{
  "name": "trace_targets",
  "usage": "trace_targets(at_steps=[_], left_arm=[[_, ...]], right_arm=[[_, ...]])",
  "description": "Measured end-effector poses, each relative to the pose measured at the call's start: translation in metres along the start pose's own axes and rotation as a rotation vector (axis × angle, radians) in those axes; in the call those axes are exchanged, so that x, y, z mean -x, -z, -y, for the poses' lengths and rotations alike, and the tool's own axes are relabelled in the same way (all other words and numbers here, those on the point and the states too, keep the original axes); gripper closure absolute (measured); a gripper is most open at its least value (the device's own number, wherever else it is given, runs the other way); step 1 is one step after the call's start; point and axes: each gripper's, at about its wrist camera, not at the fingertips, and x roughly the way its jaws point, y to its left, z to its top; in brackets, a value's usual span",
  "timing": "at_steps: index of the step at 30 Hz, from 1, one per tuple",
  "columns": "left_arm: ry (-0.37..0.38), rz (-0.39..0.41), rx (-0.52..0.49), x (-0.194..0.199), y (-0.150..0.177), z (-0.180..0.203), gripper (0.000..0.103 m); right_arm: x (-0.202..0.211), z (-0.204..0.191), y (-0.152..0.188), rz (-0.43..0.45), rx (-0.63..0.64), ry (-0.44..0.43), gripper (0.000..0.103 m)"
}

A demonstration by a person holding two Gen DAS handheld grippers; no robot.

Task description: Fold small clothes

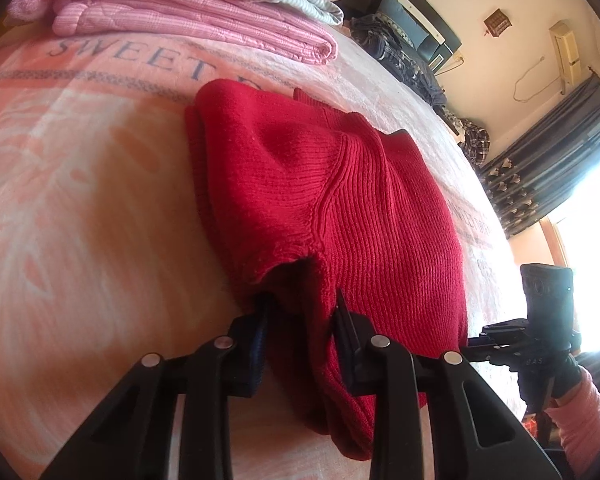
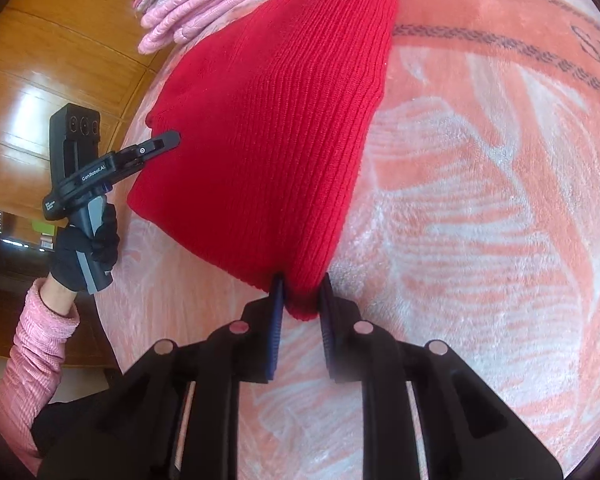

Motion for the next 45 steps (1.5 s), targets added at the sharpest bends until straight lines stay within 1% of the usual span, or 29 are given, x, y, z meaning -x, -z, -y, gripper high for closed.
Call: trace_targets(at_steps=[2,3,4,7,8,9,10,12,14,17,19,20,21,24,26,28,29,30,32,34,36,37,39,41,42,43,44,45], left_arm=[[0.013,-0.023,0.032,0.007,-0.001,-0.004,0.071],[0.010,-0.031,0.038,0.014,-0.002,-0.006,0.064],[-0.026,-0.026,0.028,0.022,-0.003,-0.007,0.056],[-0.147,0.053,-0.024,0.049,-0.017,-0.009,0.055],[-0.179,0.089,-0.031,0.056,-0.024,-0.009,0.056],[-0.190,0.122,-0.036,0.060,-0.034,-0.006,0.056],[-0.185,0.143,-0.041,0.060,-0.045,-0.002,0.056],[-0.185,0.153,-0.074,0.049,-0.071,0.014,0.056],[-0.218,0.150,-0.139,0.027,-0.095,0.035,0.055],[-0.250,0.115,-0.214,-0.013,-0.123,0.062,0.055],[-0.229,0.066,-0.221,-0.035,-0.130,0.072,0.053],[-0.231,0.049,-0.227,-0.044,-0.133,0.076,0.051],[-0.244,0.034,-0.234,-0.054,-0.136,0.080,0.047],[-0.300,-0.017,-0.242,-0.080,-0.136,0.082,0.046],[-0.338,-0.037,-0.257,-0.091,-0.132,0.081,0.052],[-0.386,-0.021,-0.289,-0.097,-0.131,0.081,0.084],[-0.378,-0.009,-0.278,-0.095,-0.131,0.079,0.087],[-0.363,0.008,-0.248,-0.091,-0.132,0.076,0.094],[-0.352,0.063,-0.187,-0.079,-0.134,0.068,0.096],[-0.409,0.130,-0.158,-0.070,-0.139,0.062,0.096],[-0.401,0.170,-0.126,-0.063,-0.139,0.058,0.096],[-0.390,0.163,-0.114,-0.064,-0.139,0.055,0.091],[-0.338,0.108,-0.079,-0.069,-0.138,0.050,0.081],[-0.303,0.106,-0.073,-0.063,-0.135,0.052,0.077],[-0.287,0.106,-0.063,-0.057,-0.133,0.052,0.066],[-0.268,0.103,-0.050,-0.050,-0.131,0.051,0.057],[-0.262,0.109,-0.053,-0.041,-0.127,0.050,0.056],[-0.289,0.120,-0.060,-0.031,-0.124,0.047,0.056]], right_arm=[[0.006,-0.001,0.000,0.000,-0.015,-0.019,0.071],[0.012,-0.001,0.001,0.012,-0.012,-0.021,0.068],[0.019,-0.002,0.001,0.032,0.009,-0.010,0.067],[0.036,-0.005,-0.003,0.090,0.071,0.064,0.060],[0.039,-0.004,-0.005,0.104,0.069,0.067,0.060],[0.042,0.000,-0.007,0.116,0.051,0.051,0.060],[0.044,0.004,-0.010,0.126,0.029,0.028,0.060],[0.046,0.007,-0.013,0.143,0.007,-0.001,0.060],[0.048,0.007,-0.013,0.157,0.012,-0.003,0.060],[0.052,0.010,-0.010,0.170,0.006,-0.031,0.060],[0.054,0.015,-0.009,0.176,0.002,-0.044,0.060],[0.056,0.019,-0.007,0.178,-0.002,-0.048,0.060],[0.057,0.024,-0.005,0.179,-0.012,-0.054,0.060],[0.059,0.037,-0.001,0.181,-0.039,-0.071,0.060],[0.061,0.046,0.002,0.186,-0.055,-0.075,0.060],[0.062,0.054,0.004,0.198,-0.078,-0.091,0.060],[0.062,0.060,0.007,0.204,-0.093,-0.104,0.060],[0.060,0.065,0.008,0.197,-0.112,-0.111,0.060],[0.058,0.072,0.011,0.188,-0.134,-0.114,0.060],[0.058,0.072,0.012,0.191,-0.141,-0.117,0.060],[0.059,0.068,0.010,0.192,-0.130,-0.106,0.060],[0.058,0.065,0.008,0.192,-0.122,-0.096,0.060],[0.055,0.059,0.004,0.190,-0.109,-0.083,0.060],[0.052,0.054,0.000,0.187,-0.097,-0.076,0.060],[0.050,0.052,-0.001,0.185,-0.091,-0.073,0.060],[0.050,0.049,-0.003,0.184,-0.085,-0.069,0.060],[0.048,0.047,-0.004,0.182,-0.079,-0.066,0.059],[0.048,0.046,-0.004,0.180,-0.074,-0.062,0.059]])
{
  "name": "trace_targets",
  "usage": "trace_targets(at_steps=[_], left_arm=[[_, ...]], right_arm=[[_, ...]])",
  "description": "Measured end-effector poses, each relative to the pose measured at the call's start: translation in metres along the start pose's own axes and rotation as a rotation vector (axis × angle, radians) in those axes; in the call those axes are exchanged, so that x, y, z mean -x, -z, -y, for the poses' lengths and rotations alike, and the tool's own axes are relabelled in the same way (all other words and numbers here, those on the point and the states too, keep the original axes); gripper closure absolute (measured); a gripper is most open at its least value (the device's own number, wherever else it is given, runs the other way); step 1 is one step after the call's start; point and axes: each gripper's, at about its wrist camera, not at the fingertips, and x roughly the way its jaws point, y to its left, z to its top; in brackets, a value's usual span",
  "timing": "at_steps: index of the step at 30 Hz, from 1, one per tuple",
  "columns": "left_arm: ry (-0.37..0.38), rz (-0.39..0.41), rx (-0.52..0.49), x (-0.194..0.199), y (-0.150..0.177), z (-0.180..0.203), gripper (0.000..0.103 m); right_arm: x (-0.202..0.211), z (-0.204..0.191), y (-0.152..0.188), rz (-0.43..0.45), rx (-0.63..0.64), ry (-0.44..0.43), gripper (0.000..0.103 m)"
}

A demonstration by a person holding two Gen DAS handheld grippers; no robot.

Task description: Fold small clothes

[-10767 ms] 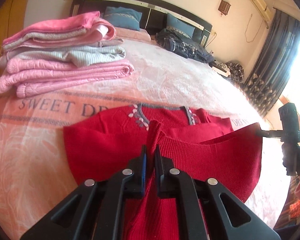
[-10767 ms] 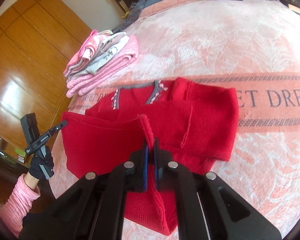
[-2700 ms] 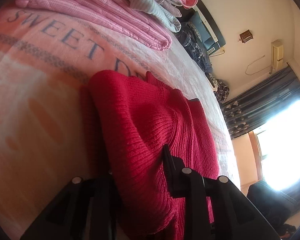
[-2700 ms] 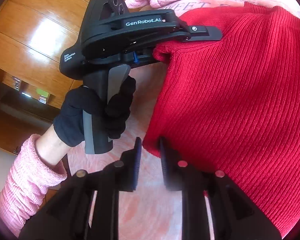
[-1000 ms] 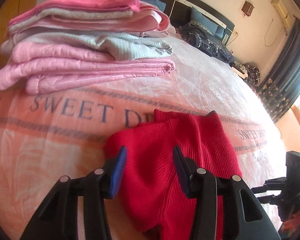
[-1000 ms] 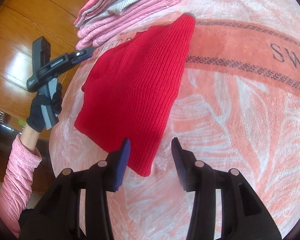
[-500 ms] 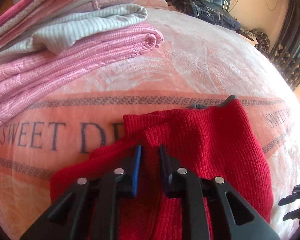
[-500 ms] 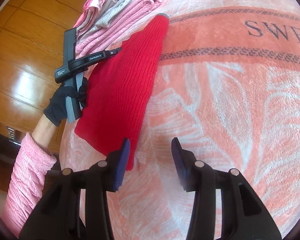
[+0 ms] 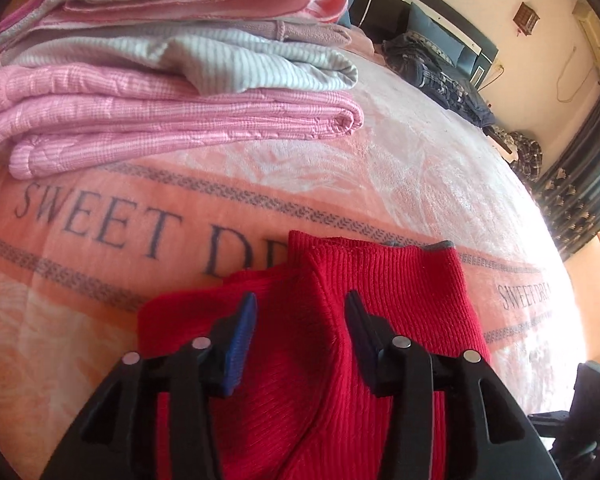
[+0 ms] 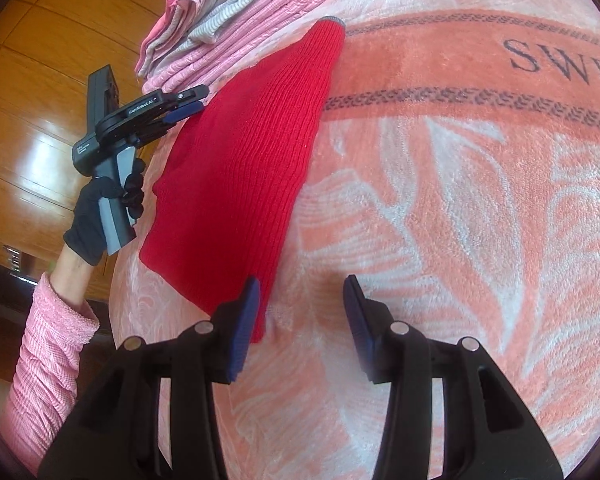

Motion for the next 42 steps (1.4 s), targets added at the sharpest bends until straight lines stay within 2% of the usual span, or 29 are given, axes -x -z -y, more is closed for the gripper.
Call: trace_targets(at_steps=[2,5,7,9,11,12,13,15,17,19,21,23,24,26,27,28,31,34,37,39,42], left_arm=[[-0.023,0.019,0.030,0.015,0.006,-0.020,0.056],[-0.029,0.003,0.123,0.018,0.014,-0.052,0.056],[0.015,-0.009,0.169,0.013,0.019,-0.066,0.056],[0.094,-0.020,0.199,0.008,0.020,-0.070,0.053],[0.090,-0.029,0.198,0.004,0.020,-0.068,0.049],[0.079,-0.039,0.200,0.000,0.020,-0.067,0.052],[0.077,-0.038,0.200,-0.003,0.021,-0.065,0.062],[0.061,-0.004,0.202,0.000,0.023,-0.065,0.092],[0.070,0.058,0.237,0.012,0.026,-0.072,0.093],[0.044,0.100,0.251,0.021,0.029,-0.079,0.093],[0.025,0.100,0.260,0.019,0.033,-0.082,0.093],[0.067,0.067,0.271,0.010,0.035,-0.084,0.093],[0.093,0.054,0.275,0.009,0.036,-0.084,0.088],[0.140,0.054,0.284,0.015,0.033,-0.084,0.073],[0.163,0.051,0.291,0.019,0.032,-0.084,0.053],[0.176,0.042,0.298,0.023,0.032,-0.085,0.041],[0.229,0.008,0.319,0.033,0.040,-0.094,0.041],[0.347,-0.056,0.399,0.029,0.060,-0.108,0.041],[0.389,-0.094,0.433,0.018,0.073,-0.112,0.041],[0.444,-0.126,0.465,0.006,0.077,-0.112,0.041],[0.487,-0.136,0.454,-0.003,0.078,-0.103,0.041]], right_arm=[[-0.003,-0.001,-0.001,-0.003,0.002,0.006,0.059],[-0.008,-0.003,-0.003,-0.006,-0.002,0.012,0.058],[-0.013,-0.008,-0.005,-0.006,0.002,0.020,0.056],[-0.016,-0.011,-0.007,-0.005,0.009,0.025,0.055],[-0.019,-0.013,-0.009,-0.005,0.014,0.030,0.055],[-0.021,-0.014,-0.009,-0.005,0.016,0.031,0.055],[-0.022,-0.014,-0.010,-0.005,0.018,0.032,0.055],[-0.022,-0.014,-0.009,-0.004,0.020,0.032,0.055],[-0.022,-0.013,-0.009,-0.003,0.020,0.027,0.055],[-0.022,-0.011,-0.008,-0.003,0.018,0.025,0.056],[-0.022,-0.011,-0.008,-0.004,0.018,0.027,0.057],[-0.021,-0.012,-0.008,-0.005,0.022,0.032,0.056],[-0.021,-0.012,-0.008,-0.006,0.024,0.033,0.056],[-0.020,-0.012,-0.008,-0.006,0.025,0.030,0.055],[-0.020,-0.012,-0.009,-0.007,0.023,0.028,0.055],[-0.019,-0.012,-0.009,-0.007,0.019,0.025,0.055],[-0.018,-0.012,-0.010,-0.005,0.024,0.021,0.055],[-0.017,-0.012,-0.011,-0.003,0.023,0.017,0.055],[-0.018,-0.012,-0.012,0.000,0.017,0.012,0.055],[-0.018,-0.014,-0.014,0.000,0.017,0.003,0.055],[-0.020,-0.017,-0.016,0.001,0.022,-0.011,0.055]])
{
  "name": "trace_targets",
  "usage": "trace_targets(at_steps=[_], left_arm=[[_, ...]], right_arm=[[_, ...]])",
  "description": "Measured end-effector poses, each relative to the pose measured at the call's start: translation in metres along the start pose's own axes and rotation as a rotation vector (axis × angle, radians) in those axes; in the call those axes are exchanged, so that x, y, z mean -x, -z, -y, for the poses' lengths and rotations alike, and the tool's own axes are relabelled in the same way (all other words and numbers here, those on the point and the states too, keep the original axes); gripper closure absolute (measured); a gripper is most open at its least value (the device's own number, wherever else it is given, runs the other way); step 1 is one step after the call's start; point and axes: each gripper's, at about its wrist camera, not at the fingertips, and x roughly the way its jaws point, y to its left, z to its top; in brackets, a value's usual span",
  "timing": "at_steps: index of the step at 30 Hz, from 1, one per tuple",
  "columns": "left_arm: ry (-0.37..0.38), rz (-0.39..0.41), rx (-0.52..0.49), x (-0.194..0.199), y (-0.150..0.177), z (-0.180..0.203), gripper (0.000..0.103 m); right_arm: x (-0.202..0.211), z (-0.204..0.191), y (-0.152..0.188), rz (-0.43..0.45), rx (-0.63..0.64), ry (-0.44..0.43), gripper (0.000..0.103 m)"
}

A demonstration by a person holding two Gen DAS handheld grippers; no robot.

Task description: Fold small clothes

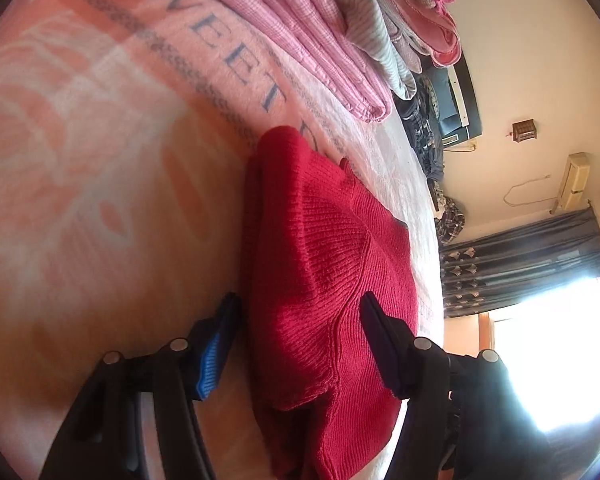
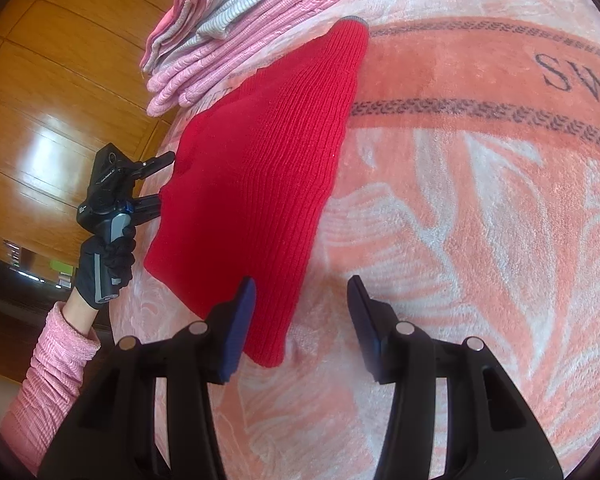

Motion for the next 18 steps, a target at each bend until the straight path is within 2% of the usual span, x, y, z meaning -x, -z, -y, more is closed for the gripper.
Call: trace_targets(at_steps=[5,8,11,13,17,18], left_arm=[[0.047,-0.060,0.003,-0.020,0.008,0.007,0.041],[0.117,-0.106,0.036,-0.031,0.014,0.010,0.042],[0.114,-0.146,-0.009,-0.042,0.020,0.024,0.041],[0.109,-0.145,-0.015,-0.046,0.020,0.026,0.042],[0.171,-0.134,0.034,-0.050,0.012,0.022,0.043],[0.176,-0.134,0.032,-0.052,0.011,0.023,0.046]], right_arm=[[-0.001,0.000,-0.004,0.008,-0.014,-0.023,0.055],[-0.002,0.002,-0.010,0.023,-0.042,-0.058,0.053],[-0.007,0.004,-0.023,0.033,-0.082,-0.107,0.049],[-0.013,0.007,-0.032,0.036,-0.109,-0.131,0.047],[-0.033,0.010,-0.046,0.022,-0.165,-0.183,0.046],[-0.038,0.012,-0.048,0.023,-0.185,-0.188,0.046]])
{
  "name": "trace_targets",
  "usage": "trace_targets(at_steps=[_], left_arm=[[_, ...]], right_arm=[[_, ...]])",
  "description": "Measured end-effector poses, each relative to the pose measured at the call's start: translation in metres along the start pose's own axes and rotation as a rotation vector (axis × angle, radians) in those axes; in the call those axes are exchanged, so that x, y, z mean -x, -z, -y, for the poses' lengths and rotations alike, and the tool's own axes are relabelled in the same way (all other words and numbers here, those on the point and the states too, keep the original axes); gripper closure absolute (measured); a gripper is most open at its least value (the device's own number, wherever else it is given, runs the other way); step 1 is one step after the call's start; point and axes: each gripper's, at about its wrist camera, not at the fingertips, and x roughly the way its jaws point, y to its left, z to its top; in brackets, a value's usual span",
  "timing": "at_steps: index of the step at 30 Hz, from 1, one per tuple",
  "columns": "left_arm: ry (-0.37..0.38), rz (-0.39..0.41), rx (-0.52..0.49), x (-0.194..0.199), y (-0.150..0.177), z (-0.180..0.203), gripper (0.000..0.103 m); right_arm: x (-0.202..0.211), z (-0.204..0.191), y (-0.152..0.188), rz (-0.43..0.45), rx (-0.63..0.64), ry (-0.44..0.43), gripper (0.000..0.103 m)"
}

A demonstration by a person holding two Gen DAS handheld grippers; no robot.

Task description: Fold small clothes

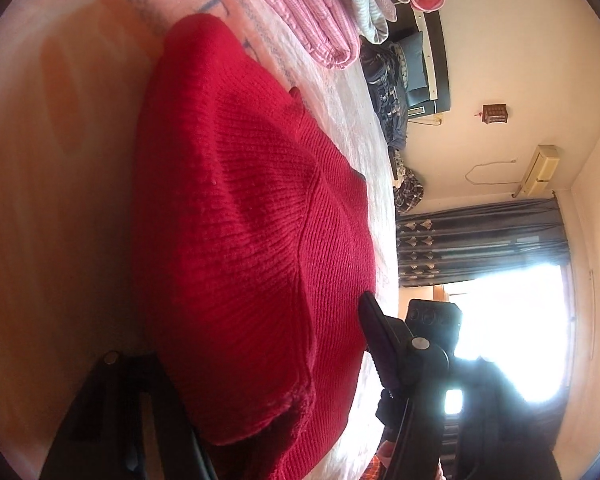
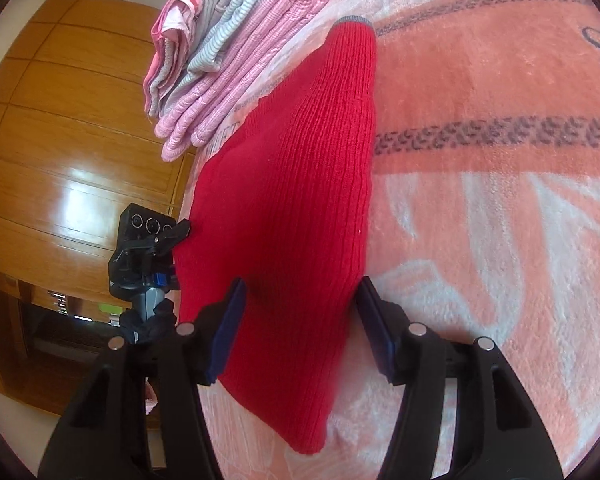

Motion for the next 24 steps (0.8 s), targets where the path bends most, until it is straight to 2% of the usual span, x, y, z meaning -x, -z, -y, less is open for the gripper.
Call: trace_targets(at_steps=[2,3,4,5,7,11,15,20,24], left_arm=[[-0.002,0.002,-0.005,-0.005,-0.001,0.000,0.054],[-0.001,0.004,-0.004,-0.007,-0.002,-0.001,0.062],[0.001,0.004,0.001,-0.008,-0.001,-0.003,0.071],[0.006,0.005,0.012,-0.008,-0.001,-0.006,0.072],[0.029,0.010,0.030,-0.007,-0.001,-0.009,0.073],[0.061,0.013,0.011,-0.008,0.002,0.008,0.074],[0.097,-0.015,-0.024,-0.027,0.014,0.040,0.074],[0.140,-0.110,-0.047,-0.074,0.062,0.082,0.074],[0.154,-0.179,-0.090,-0.111,0.115,0.108,0.074]], right_arm=[[-0.006,0.001,-0.005,0.015,-0.021,-0.017,0.048],[-0.006,0.001,-0.005,0.018,-0.018,-0.019,0.050],[-0.006,0.000,-0.005,0.019,-0.015,-0.019,0.059],[-0.005,0.000,-0.005,0.016,-0.007,-0.030,0.065],[0.001,-0.004,-0.003,0.016,0.014,-0.033,0.071],[0.017,-0.021,-0.002,0.012,0.054,-0.010,0.073],[0.053,-0.040,0.007,-0.010,0.124,0.065,0.074],[0.134,-0.036,0.040,-0.004,0.136,0.154,0.074],[0.193,-0.010,0.082,0.016,0.106,0.204,0.074]])
